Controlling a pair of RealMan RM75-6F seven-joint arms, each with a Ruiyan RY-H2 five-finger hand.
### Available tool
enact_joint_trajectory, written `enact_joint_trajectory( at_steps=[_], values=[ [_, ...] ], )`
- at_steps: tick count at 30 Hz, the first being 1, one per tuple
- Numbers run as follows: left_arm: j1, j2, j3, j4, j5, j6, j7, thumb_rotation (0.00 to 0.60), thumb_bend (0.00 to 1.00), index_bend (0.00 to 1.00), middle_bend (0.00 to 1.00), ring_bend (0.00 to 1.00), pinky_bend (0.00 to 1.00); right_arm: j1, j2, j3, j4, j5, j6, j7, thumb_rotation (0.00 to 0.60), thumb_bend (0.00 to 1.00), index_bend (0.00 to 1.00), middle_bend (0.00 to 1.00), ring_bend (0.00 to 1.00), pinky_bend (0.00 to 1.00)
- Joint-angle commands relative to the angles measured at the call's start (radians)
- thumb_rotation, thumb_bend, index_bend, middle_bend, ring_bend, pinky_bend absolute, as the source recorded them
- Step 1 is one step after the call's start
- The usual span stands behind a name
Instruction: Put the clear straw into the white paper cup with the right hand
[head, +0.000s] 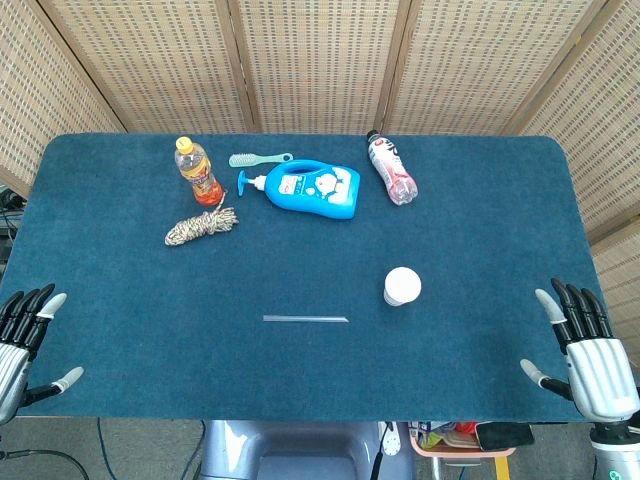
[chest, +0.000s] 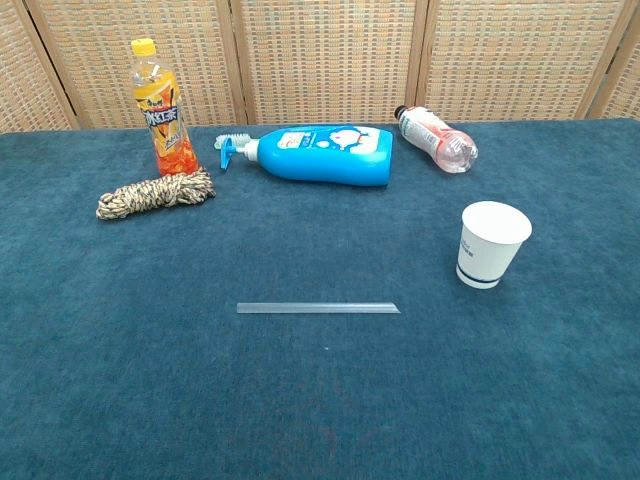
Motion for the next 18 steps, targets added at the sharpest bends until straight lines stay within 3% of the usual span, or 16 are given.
enact_joint_trajectory(
  at_steps=[1, 13, 16, 18],
  values=[
    [-0.003, -0.001, -0.003, 0.0, -0.008, -0.007, 0.001, 0.6, 0.12, 0.0, 0.0, 0.0, 0.0, 0.003, 0.0, -0.001, -0.002, -0.001, -0.005, 0.0, 0.6, 0.0, 0.0, 0.0, 0.0, 0.0],
    [-0.002, 0.003, -0.01, -0.004, -0.024, -0.007, -0.01, 0.6, 0.12, 0.0, 0.0, 0.0, 0.0, 0.097, -0.003, 0.017, -0.024, -0.039, -0.127, -0.044, 0.6, 0.0, 0.0, 0.0, 0.0, 0.0],
    [-0.006, 0.0, -0.015, -0.007, -0.036, -0.019, -0.002, 0.6, 0.12, 0.0, 0.0, 0.0, 0.0, 0.23, 0.023, 0.056, -0.106, -0.061, -0.29, -0.032, 0.6, 0.0, 0.01, 0.0, 0.0, 0.0],
    [-0.01, 0.0, -0.018, -0.009, -0.045, -0.028, 0.002, 0.6, 0.12, 0.0, 0.0, 0.0, 0.0, 0.306, 0.031, 0.09, -0.151, -0.033, -0.382, 0.006, 0.6, 0.0, 0.08, 0.0, 0.0, 0.0]
  ],
)
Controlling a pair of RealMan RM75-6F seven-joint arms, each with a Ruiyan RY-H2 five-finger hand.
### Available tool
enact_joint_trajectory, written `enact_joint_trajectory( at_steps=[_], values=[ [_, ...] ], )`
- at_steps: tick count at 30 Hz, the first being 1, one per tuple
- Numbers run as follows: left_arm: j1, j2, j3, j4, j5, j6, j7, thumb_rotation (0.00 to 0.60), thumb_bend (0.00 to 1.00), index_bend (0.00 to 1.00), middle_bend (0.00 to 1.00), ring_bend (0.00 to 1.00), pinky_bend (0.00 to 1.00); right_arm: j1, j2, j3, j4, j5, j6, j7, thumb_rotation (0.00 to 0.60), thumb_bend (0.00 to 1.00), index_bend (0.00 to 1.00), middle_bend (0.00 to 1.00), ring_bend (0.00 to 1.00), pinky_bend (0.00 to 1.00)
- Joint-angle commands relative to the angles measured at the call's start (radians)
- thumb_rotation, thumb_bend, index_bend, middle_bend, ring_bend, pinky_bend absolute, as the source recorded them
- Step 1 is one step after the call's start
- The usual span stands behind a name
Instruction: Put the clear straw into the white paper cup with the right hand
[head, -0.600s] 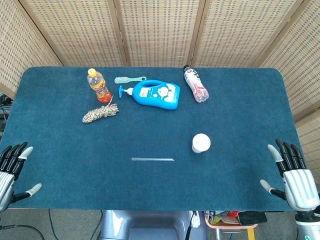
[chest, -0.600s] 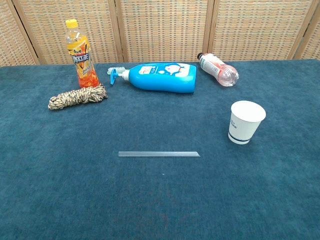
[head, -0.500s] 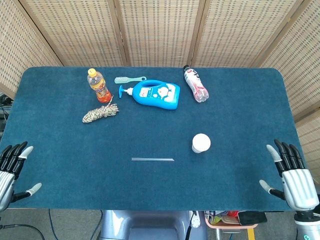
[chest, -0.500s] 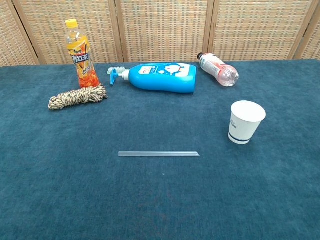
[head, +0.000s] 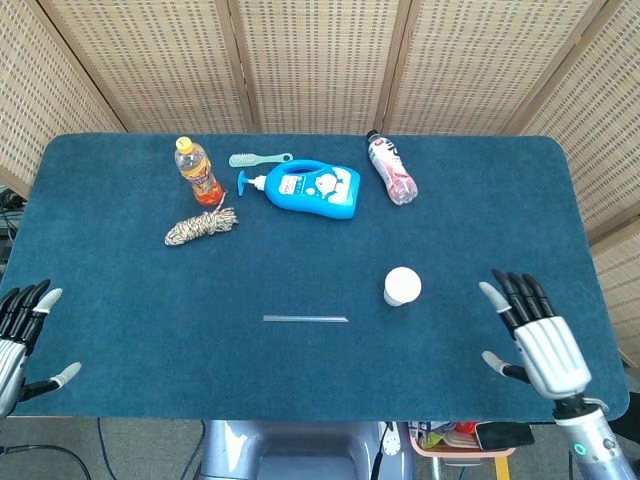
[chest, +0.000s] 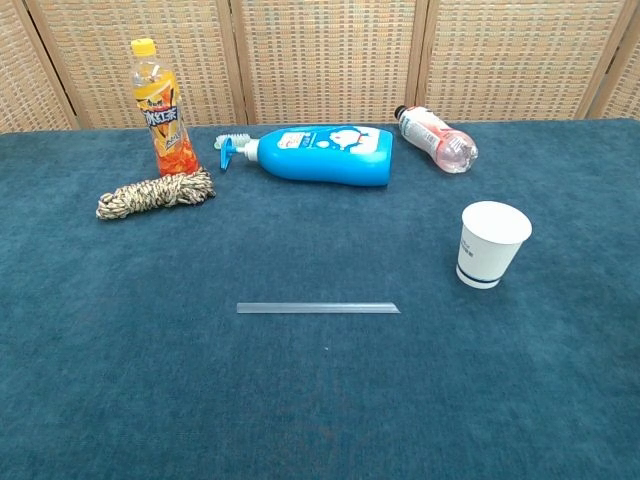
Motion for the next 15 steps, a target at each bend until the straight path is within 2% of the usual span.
enact_joint_trajectory(
  at_steps=[1, 3, 6, 9, 11, 15],
  values=[
    [-0.005, -0.001, -0.005, -0.002, -0.012, -0.011, 0.005, 0.6, 0.12, 0.0, 0.0, 0.0, 0.0, 0.187, 0.014, 0.079, -0.105, 0.026, -0.217, 0.054, 0.6, 0.0, 0.14, 0.0, 0.0, 0.0],
    [-0.008, 0.0, -0.009, -0.005, -0.024, -0.019, 0.004, 0.6, 0.12, 0.0, 0.0, 0.0, 0.0, 0.253, -0.023, 0.115, -0.097, 0.065, -0.284, 0.061, 0.6, 0.01, 0.23, 0.0, 0.0, 0.0],
    [-0.012, 0.001, -0.016, -0.006, -0.04, -0.029, -0.003, 0.6, 0.12, 0.0, 0.0, 0.0, 0.0, 0.346, -0.087, 0.158, -0.066, 0.164, -0.406, 0.011, 0.6, 0.06, 0.31, 0.0, 0.0, 0.0],
    [-0.016, 0.003, -0.019, -0.008, -0.047, -0.036, -0.008, 0.6, 0.12, 0.0, 0.0, 0.0, 0.0, 0.402, -0.132, 0.182, -0.051, 0.268, -0.488, -0.027, 0.6, 0.12, 0.36, 0.0, 0.0, 0.0],
    [-0.018, 0.004, -0.023, -0.008, -0.055, -0.04, -0.012, 0.6, 0.12, 0.0, 0.0, 0.0, 0.0, 0.46, -0.186, 0.2, -0.031, 0.386, -0.564, -0.074, 0.6, 0.15, 0.39, 0.0, 0.0, 0.0],
    [-0.022, 0.005, -0.027, -0.007, -0.067, -0.049, -0.017, 0.6, 0.12, 0.0, 0.0, 0.0, 0.0, 0.513, -0.252, 0.206, -0.013, 0.518, -0.596, -0.17, 0.6, 0.2, 0.4, 0.0, 0.0, 0.0]
  ],
)
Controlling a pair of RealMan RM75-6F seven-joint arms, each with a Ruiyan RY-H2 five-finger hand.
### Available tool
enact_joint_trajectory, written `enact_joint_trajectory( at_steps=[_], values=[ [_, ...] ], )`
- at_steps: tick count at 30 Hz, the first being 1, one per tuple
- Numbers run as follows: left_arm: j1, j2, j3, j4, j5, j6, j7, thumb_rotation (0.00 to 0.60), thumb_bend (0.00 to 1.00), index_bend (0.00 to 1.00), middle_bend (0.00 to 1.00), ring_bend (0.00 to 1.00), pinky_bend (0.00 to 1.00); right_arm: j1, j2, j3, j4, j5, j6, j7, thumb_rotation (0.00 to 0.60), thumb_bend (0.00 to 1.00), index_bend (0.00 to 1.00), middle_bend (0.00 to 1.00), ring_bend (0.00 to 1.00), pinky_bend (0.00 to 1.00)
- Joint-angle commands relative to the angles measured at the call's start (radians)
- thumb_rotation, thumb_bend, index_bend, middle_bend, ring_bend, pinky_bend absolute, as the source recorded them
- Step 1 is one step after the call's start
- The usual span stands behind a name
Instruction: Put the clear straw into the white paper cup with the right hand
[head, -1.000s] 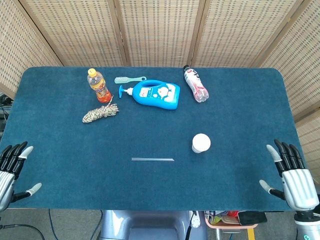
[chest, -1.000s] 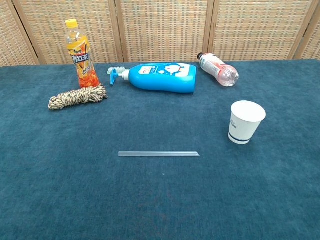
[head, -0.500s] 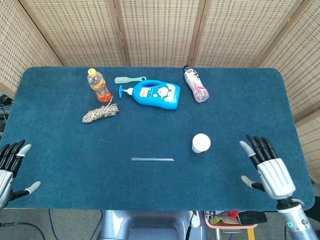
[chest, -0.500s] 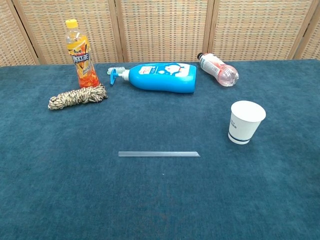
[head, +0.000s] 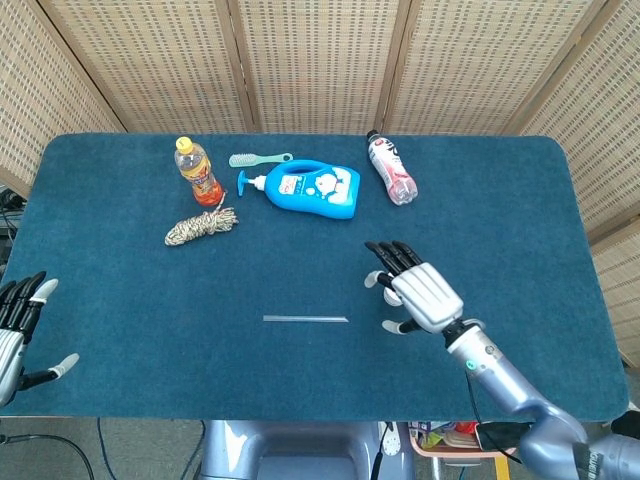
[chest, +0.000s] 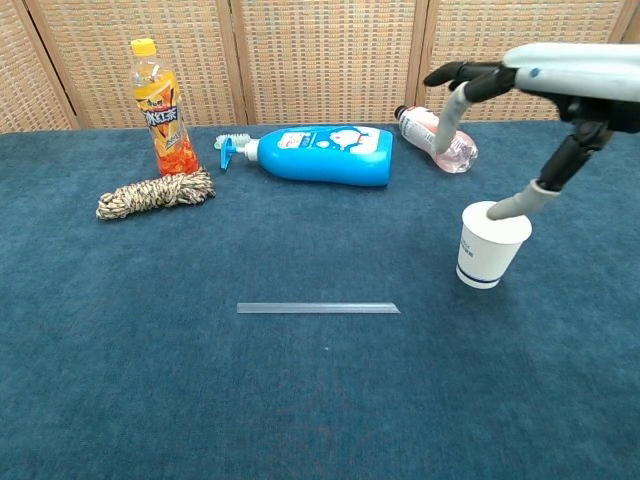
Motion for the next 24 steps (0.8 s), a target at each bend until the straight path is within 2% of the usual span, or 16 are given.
enact_joint_trajectory(
  at_steps=[1, 8, 12, 24],
  values=[
    [-0.004, 0.001, -0.003, 0.001, -0.008, -0.008, -0.003, 0.6, 0.12, 0.0, 0.0, 0.0, 0.0, 0.104, -0.115, 0.03, 0.034, 0.195, -0.087, -0.138, 0.6, 0.21, 0.4, 0.0, 0.0, 0.0],
    [-0.012, 0.005, -0.009, 0.0, -0.025, -0.024, -0.019, 0.6, 0.12, 0.0, 0.0, 0.0, 0.0, 0.214, -0.276, -0.029, 0.104, 0.399, -0.07, -0.388, 0.6, 0.27, 0.4, 0.0, 0.0, 0.0],
    [-0.015, 0.006, -0.01, -0.001, -0.028, -0.031, -0.018, 0.6, 0.12, 0.0, 0.0, 0.0, 0.0, 0.257, -0.371, -0.047, 0.133, 0.506, -0.028, -0.478, 0.6, 0.33, 0.4, 0.0, 0.0, 0.0],
    [-0.018, 0.008, -0.013, -0.002, -0.037, -0.036, -0.027, 0.6, 0.12, 0.0, 0.0, 0.0, 0.0, 0.324, -0.53, -0.051, 0.228, 0.648, 0.046, -0.566, 0.6, 0.35, 0.41, 0.0, 0.0, 0.0]
  ],
)
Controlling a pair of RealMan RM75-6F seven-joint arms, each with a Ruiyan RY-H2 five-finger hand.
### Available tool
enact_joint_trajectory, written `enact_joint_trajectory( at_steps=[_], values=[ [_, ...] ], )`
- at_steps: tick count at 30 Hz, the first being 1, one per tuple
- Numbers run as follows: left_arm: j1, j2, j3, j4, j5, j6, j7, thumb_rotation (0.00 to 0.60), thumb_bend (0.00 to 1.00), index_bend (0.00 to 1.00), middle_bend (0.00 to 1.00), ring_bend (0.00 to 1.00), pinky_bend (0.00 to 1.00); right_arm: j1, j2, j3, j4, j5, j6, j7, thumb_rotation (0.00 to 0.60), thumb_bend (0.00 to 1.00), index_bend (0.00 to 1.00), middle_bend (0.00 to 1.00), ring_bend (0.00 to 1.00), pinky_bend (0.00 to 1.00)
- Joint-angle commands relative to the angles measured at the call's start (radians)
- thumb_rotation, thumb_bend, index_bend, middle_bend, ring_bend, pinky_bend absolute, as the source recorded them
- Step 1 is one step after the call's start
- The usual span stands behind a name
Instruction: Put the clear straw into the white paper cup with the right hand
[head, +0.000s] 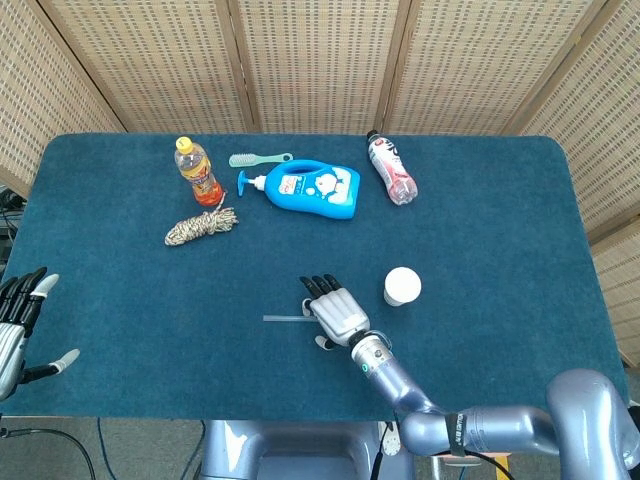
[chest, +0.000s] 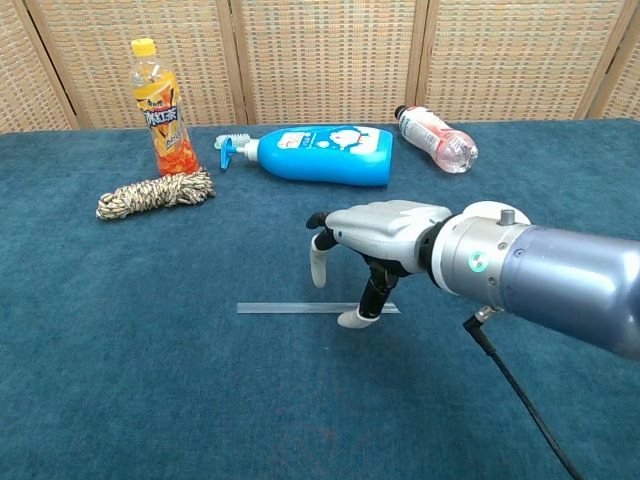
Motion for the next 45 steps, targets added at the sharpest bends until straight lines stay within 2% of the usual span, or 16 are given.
enact_joint_trajectory(
  at_steps=[1, 9, 25, 38, 45],
  values=[
    [-0.003, 0.003, -0.004, 0.001, -0.01, -0.006, -0.012, 0.6, 0.12, 0.0, 0.0, 0.0, 0.0, 0.021, -0.041, 0.011, 0.049, 0.037, 0.01, -0.005, 0.6, 0.35, 0.41, 0.0, 0.0, 0.0],
    [-0.017, 0.004, -0.012, -0.001, -0.034, -0.036, -0.009, 0.6, 0.12, 0.0, 0.0, 0.0, 0.0, 0.042, -0.095, 0.034, 0.126, 0.074, 0.011, 0.023, 0.6, 0.37, 0.43, 0.0, 0.0, 0.0],
    [-0.019, 0.01, -0.022, 0.001, -0.057, -0.041, -0.024, 0.6, 0.12, 0.0, 0.0, 0.0, 0.0, 0.075, -0.186, 0.025, 0.259, 0.059, -0.007, 0.04, 0.6, 0.37, 0.46, 0.0, 0.0, 0.0],
    [-0.017, 0.015, -0.024, 0.003, -0.063, -0.037, -0.044, 0.6, 0.12, 0.0, 0.0, 0.0, 0.0, 0.079, -0.219, 0.005, 0.314, 0.017, -0.021, 0.039, 0.6, 0.39, 0.54, 0.0, 0.0, 0.0],
    [-0.017, 0.017, -0.025, 0.004, -0.064, -0.037, -0.049, 0.6, 0.12, 0.0, 0.0, 0.0, 0.0, 0.074, -0.228, -0.009, 0.33, -0.012, -0.019, 0.037, 0.6, 0.44, 0.62, 0.0, 0.0, 0.0]
  ],
)
